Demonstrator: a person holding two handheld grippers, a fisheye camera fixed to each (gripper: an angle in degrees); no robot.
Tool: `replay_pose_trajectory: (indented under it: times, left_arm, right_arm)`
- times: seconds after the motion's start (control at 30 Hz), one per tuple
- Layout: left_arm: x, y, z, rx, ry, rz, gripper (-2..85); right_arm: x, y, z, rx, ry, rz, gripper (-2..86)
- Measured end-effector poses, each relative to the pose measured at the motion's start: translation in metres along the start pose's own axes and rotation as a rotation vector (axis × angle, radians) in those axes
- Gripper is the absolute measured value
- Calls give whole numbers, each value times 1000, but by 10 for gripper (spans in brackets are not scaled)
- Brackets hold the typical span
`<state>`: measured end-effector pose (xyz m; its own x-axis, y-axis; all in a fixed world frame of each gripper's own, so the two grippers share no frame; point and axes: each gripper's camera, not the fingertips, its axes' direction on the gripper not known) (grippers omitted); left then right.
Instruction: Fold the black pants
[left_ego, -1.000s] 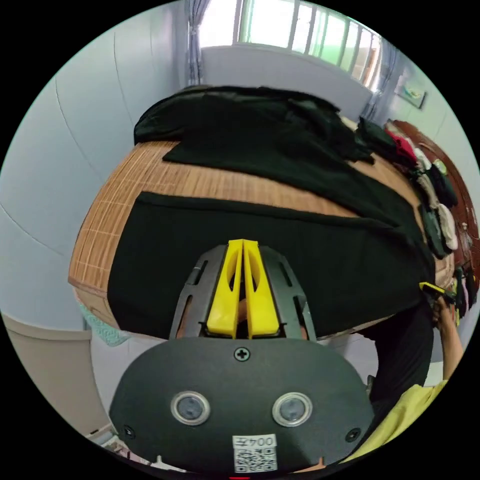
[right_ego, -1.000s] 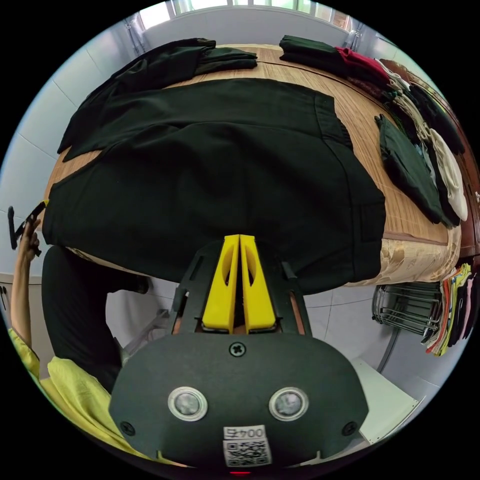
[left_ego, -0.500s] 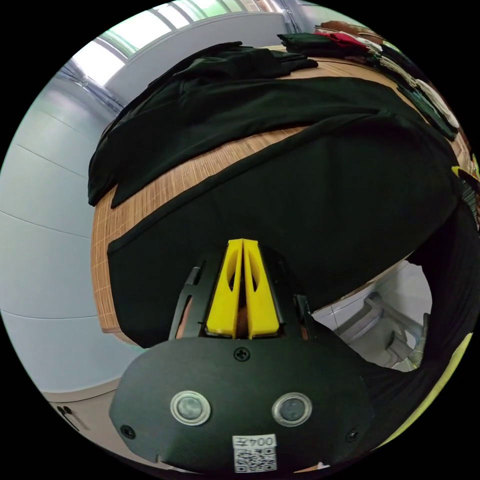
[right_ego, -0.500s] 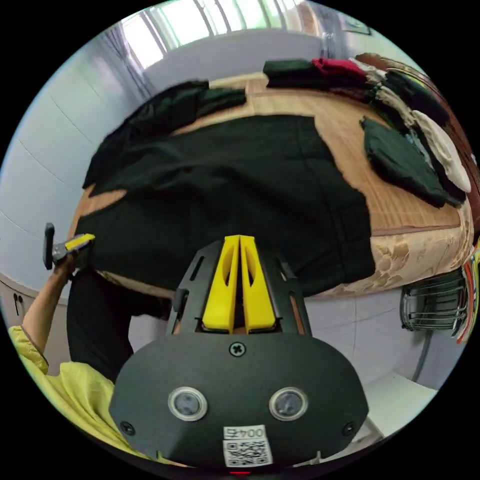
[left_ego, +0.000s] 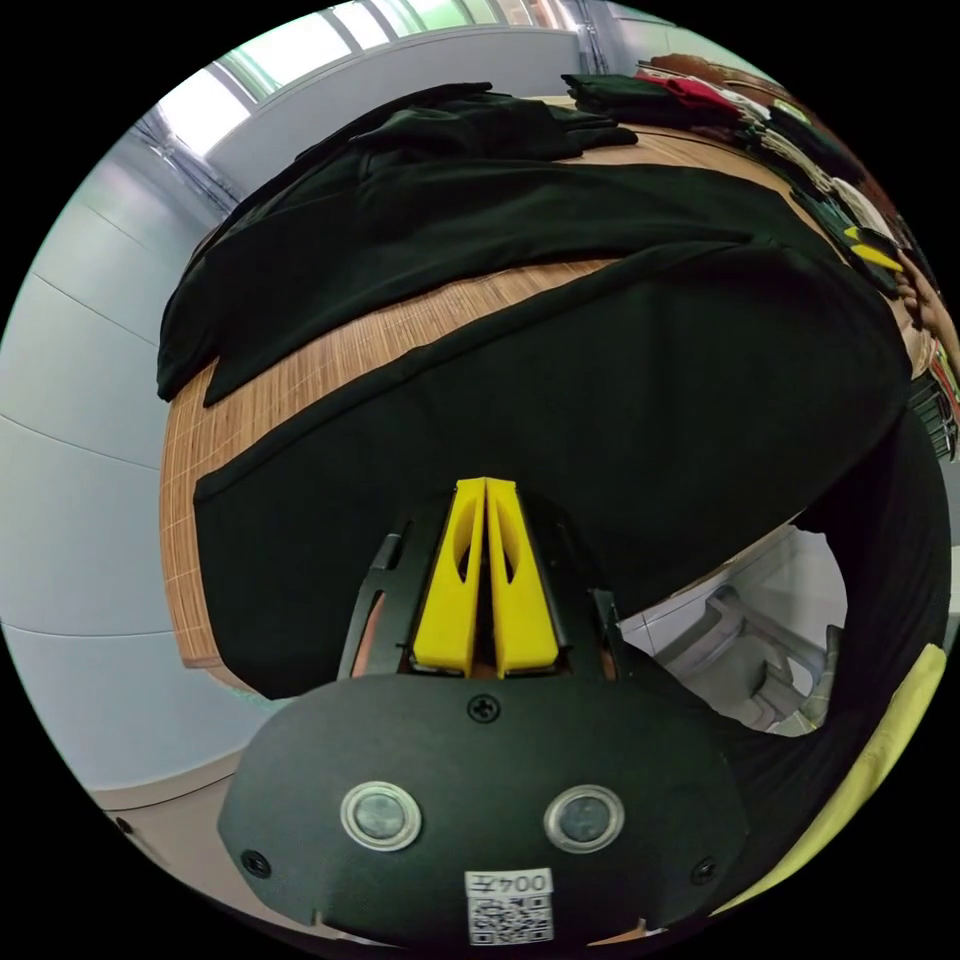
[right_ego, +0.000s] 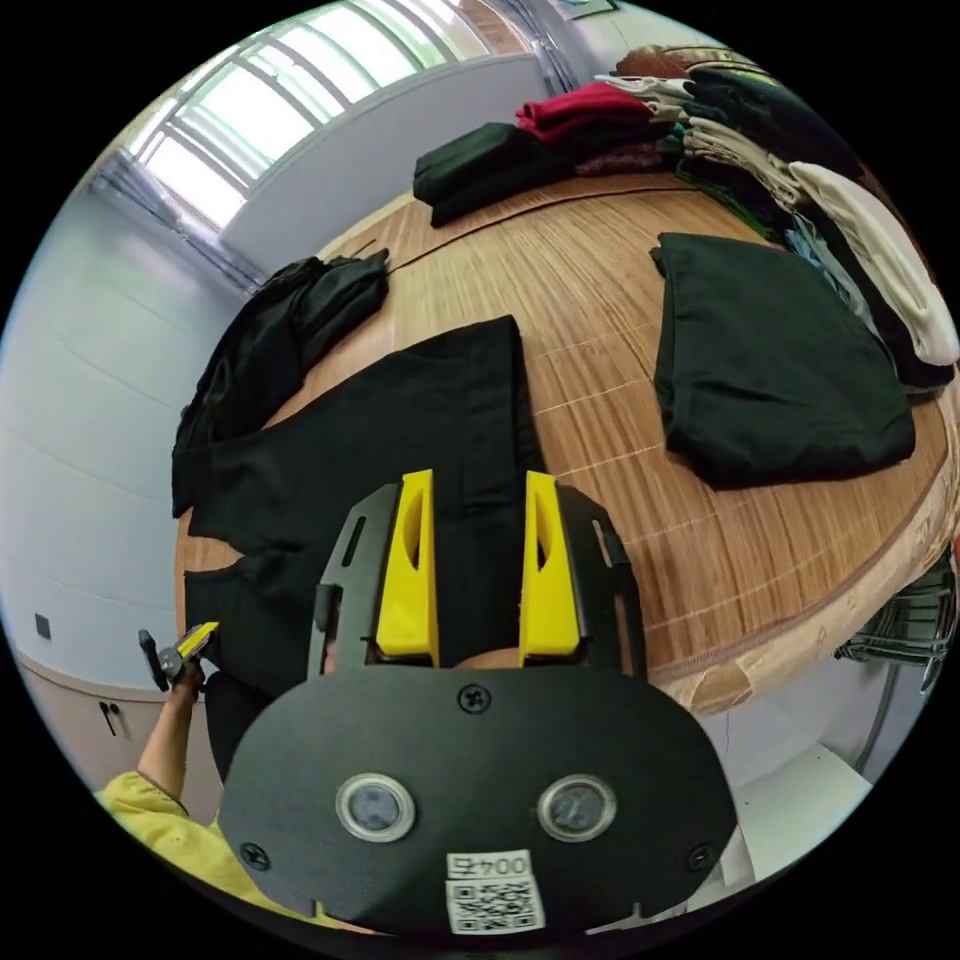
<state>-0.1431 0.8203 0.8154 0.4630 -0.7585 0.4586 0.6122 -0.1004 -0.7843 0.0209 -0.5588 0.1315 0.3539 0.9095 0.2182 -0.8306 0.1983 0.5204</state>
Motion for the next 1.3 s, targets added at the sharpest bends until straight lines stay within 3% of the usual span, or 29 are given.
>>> replay_pose_trajectory:
  times: [0.3, 0.43, 0.57, 0.67, 0.8, 1.0, 1.27, 1.3]
  left_arm:
    - [-15, 2, 8, 12, -11, 38, 1]
    - [-20, 3, 13, 9, -27, 39, 0]
    - [-31, 6, 17, 14, -7, 27, 1]
    - [-43, 8, 22, 18, 26, 11, 1]
    - [-46, 12, 28, 23, -2, 30, 1]
    - [-64, 18, 38, 30, 36, 14, 1]
    - [-94, 27, 53, 35, 138, -28, 1]
    - [-93, 28, 55, 33, 122, -23, 1]
  right_arm:
    - [15, -61, 46, -151, -39, 108, 130]
    - [-20, -64, 44, -86, 275, 4, 14]
    - [-35, -78, 40, -19, 393, -63, -3]
    - [-28, -94, 34, 64, 651, -22, -6]
    - [-23, -100, 37, -73, 257, -4, -4]
    - [-109, -14, 24, -142, 69, -268, 32]
    - [-151, 90, 65, -231, 339, -307, 15]
    - [-152, 96, 66, -132, 352, -298, 8]
